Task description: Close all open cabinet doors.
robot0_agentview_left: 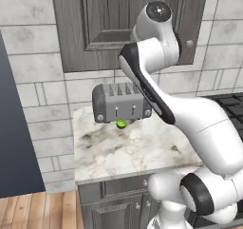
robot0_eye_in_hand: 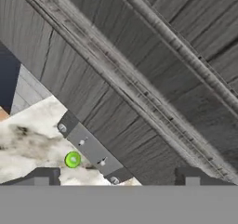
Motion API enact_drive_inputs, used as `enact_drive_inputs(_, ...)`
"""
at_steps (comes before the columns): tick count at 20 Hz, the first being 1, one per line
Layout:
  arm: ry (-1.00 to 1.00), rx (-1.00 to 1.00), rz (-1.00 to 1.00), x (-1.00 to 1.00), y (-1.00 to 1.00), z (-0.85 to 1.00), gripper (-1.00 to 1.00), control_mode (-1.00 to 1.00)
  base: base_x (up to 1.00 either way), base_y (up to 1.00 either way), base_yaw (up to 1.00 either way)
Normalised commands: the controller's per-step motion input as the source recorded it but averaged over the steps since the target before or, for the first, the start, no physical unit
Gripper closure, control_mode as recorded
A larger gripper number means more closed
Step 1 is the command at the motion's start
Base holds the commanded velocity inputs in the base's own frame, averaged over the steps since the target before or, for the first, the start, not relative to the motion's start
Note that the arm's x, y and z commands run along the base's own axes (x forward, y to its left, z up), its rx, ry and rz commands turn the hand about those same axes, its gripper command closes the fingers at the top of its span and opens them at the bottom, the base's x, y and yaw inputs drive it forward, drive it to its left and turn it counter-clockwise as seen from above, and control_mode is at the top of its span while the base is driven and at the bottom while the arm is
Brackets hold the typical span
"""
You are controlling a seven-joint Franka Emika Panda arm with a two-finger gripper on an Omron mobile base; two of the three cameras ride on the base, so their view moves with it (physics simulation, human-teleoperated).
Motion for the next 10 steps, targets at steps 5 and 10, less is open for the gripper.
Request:
enact_drive_inputs(5,-0.16,0.04,-0.06,-1.0,-0.2,-0.25,-1.0,-1.0,0.0,0.0,0.0)
enact_drive_inputs(10,-0.12,0.1,-0.1,-1.0,-0.37,-0.07,-1.0,-1.0,0.0,0.0,0.0)
